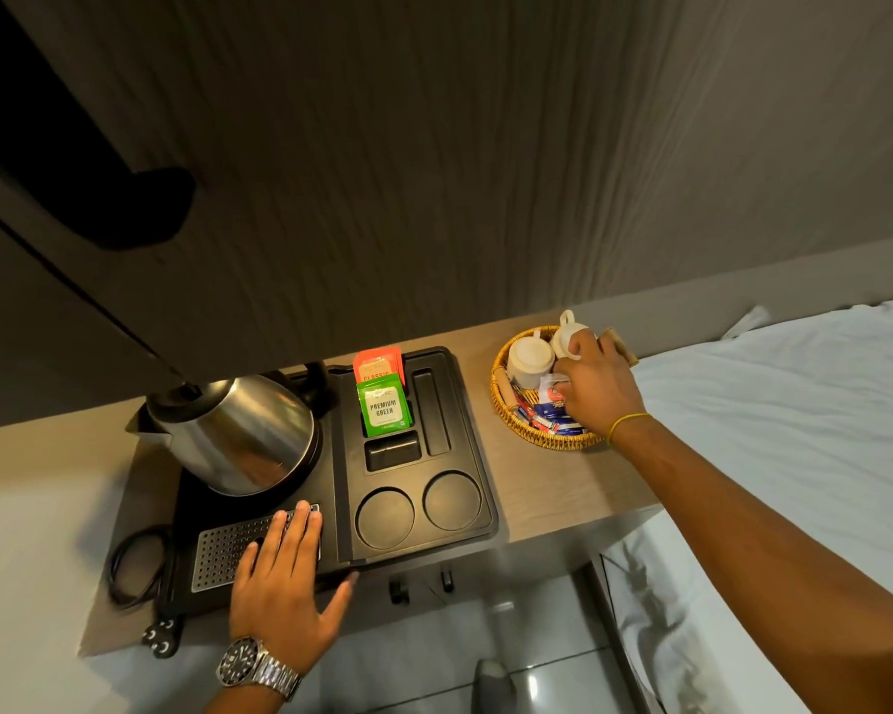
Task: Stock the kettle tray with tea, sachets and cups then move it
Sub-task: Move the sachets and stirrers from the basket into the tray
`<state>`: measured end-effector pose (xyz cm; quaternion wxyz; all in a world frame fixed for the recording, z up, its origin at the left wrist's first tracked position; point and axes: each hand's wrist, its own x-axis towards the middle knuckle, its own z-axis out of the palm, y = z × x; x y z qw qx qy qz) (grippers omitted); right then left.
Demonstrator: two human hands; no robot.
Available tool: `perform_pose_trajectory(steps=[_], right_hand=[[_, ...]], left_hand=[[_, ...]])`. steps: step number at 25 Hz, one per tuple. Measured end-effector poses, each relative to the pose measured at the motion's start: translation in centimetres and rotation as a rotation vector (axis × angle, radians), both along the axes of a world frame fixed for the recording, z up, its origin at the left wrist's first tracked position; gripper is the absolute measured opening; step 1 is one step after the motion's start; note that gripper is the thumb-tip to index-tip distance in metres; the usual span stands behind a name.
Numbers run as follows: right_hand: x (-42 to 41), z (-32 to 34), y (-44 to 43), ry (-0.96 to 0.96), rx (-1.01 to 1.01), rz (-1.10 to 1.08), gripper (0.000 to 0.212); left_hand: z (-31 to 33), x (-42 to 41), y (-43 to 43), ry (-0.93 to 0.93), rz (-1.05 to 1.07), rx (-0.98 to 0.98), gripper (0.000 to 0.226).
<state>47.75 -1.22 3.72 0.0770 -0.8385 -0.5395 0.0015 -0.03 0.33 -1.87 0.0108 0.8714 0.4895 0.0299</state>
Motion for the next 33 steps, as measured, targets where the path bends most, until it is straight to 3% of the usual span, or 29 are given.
perform_pose_trajectory(steps=[3, 10, 16, 20, 27, 33], right_hand=[[0.0, -0.1, -0.3, 0.002, 0.063, -0.011, 0.016], [-2.9, 2.3, -0.4, -0.002, 0.29, 0.079, 0.012], [-14.5, 3.2, 3.4, 0.263, 0.174, 0.364, 0.012], [-19.6, 1.3, 6.4, 0.205, 0.014, 0.444, 0.018], [-21.3, -1.6, 6.6, 0.151, -0.082, 0.473, 0.025], [-20.7, -1.9, 4.9, 0.22, 0.029, 0.387, 0.028]], left_hand=[[-0.5, -0.1, 0.1, -0.012, -0.001, 0.001, 0.093], [-0.7, -0.2, 0.1, -0.04, 0.02, -0.034, 0.094], [-0.5, -0.2, 0.0, -0.063, 0.04, -0.067, 0.093], [-0.4, -0.1, -0.1, -0.065, 0.046, -0.077, 0.092], [-0.1, 0.0, -0.2, -0.085, 0.051, -0.082, 0.092], [-0.4, 0.4, 0.0, -0.093, 0.019, -0.05, 0.092]])
